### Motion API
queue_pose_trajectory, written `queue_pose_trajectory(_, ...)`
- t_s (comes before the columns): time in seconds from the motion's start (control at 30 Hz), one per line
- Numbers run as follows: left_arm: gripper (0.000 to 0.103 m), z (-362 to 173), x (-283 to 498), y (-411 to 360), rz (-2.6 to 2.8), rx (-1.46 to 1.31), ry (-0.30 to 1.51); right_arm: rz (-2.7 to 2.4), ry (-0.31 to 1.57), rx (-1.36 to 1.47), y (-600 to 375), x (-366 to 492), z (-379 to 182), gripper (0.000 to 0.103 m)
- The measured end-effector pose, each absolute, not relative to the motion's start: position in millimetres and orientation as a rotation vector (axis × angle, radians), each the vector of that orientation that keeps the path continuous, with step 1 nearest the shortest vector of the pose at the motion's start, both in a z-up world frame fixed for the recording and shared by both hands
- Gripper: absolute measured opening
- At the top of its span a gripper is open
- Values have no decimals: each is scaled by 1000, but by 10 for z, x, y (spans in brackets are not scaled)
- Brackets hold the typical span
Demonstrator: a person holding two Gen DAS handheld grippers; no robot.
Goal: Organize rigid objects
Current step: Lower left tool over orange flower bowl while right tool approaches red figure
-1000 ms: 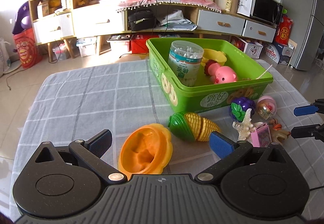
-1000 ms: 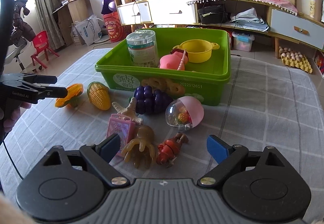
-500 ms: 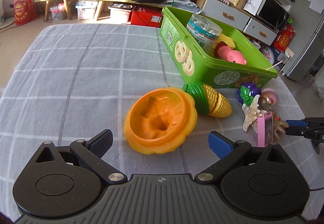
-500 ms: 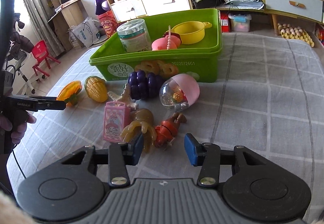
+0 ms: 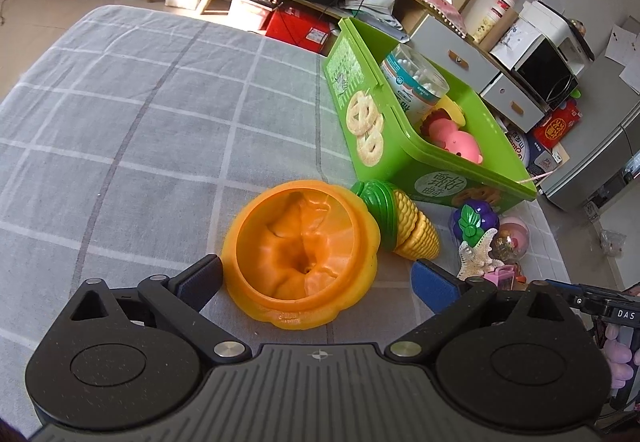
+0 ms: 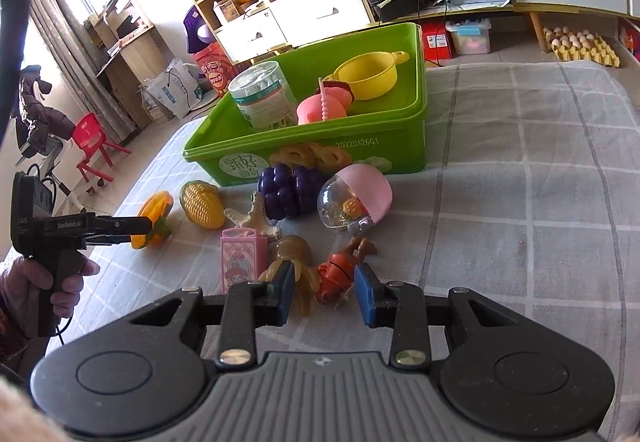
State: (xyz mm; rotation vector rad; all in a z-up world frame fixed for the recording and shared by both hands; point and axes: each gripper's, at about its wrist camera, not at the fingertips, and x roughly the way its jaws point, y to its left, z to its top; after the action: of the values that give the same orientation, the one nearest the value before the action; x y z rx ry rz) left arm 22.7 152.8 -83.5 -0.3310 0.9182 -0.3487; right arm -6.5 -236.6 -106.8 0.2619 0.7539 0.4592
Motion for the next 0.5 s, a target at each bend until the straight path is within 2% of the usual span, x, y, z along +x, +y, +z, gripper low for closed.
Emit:
queue_pose_trajectory(0.07,96,-832,233,1520,-339,-329,913,439,765,283,-2380,-23,-1089,7)
queue_pose_trajectory(0.17,94,-832,236,1511,-330,-330,904,428,783,305,-2359,42,-1125,1)
queue_pose_trajectory(0.5,88,-835,277,1536,-302,-366,880,384,784,322,-2291,146,-1187,1)
